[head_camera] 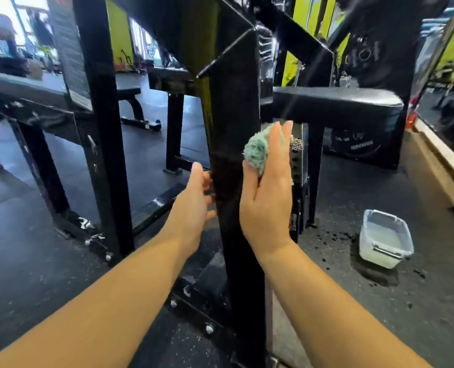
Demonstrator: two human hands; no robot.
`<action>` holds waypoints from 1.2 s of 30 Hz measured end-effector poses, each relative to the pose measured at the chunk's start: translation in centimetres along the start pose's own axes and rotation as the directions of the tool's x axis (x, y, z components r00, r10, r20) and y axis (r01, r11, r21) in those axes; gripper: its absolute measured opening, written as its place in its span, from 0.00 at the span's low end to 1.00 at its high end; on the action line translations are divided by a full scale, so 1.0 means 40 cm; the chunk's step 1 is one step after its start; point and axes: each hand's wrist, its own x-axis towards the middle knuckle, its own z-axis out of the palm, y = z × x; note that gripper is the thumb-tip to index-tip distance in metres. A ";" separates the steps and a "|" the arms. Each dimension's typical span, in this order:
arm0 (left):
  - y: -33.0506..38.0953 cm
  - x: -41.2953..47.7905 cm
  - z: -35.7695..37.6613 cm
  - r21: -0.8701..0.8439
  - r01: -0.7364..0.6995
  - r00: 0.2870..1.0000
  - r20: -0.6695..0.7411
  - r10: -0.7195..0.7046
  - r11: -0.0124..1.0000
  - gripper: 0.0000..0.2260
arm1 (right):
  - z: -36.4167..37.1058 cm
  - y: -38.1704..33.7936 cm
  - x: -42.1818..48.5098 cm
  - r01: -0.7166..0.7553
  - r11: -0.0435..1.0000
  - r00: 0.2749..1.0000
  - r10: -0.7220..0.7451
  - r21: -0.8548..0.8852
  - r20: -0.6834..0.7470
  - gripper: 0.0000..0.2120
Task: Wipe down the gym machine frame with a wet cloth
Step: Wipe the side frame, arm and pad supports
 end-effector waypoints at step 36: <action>0.426 0.161 -0.137 -0.510 -0.042 0.998 -0.065 0.010 0.859 0.21 | 0.137 -0.263 0.546 0.903 -0.007 0.395 -0.375 -0.429 0.839 0.23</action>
